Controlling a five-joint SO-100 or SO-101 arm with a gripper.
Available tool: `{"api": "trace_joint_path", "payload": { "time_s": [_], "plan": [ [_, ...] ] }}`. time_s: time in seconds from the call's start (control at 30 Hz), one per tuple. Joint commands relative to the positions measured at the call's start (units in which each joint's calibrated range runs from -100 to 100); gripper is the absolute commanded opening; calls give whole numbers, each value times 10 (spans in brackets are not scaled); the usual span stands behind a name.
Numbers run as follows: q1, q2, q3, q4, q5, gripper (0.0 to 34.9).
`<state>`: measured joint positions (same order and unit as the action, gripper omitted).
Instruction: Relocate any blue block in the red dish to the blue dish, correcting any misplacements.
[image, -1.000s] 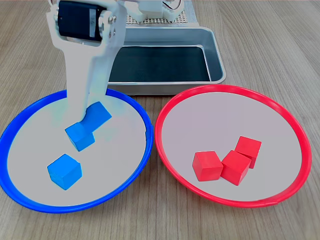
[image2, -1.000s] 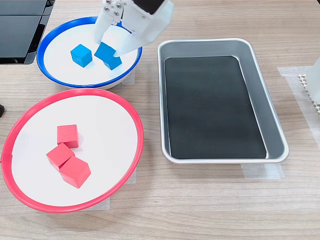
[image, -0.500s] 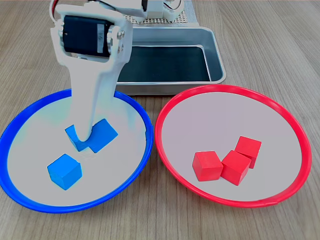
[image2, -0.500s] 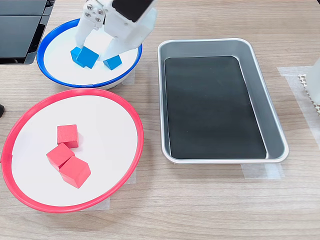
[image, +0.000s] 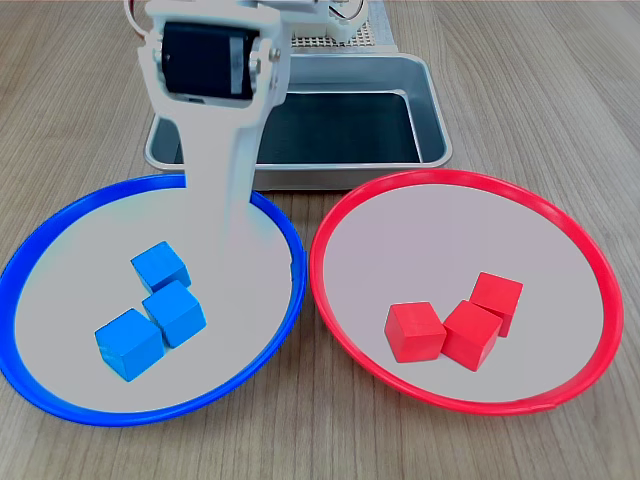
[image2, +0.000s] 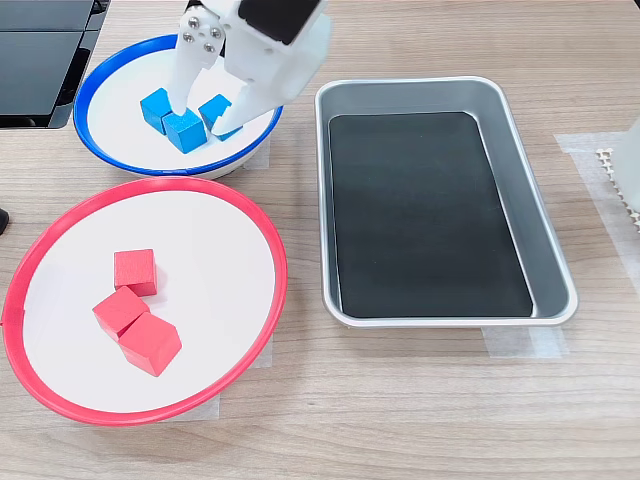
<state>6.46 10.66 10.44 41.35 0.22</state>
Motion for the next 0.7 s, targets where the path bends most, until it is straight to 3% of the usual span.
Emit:
{"api": "trace_joint_path", "payload": {
  "time_s": [0.0, 0.17, 0.47, 0.67],
  "plan": [
    [-18, -116, 43, 22, -1, 0],
    [-54, -312, 223, 15, 7, 0],
    [-88, -647, 625, -137, -15, 0],
    [-95, -804, 763, -106, -3, 0]
  ]
}}
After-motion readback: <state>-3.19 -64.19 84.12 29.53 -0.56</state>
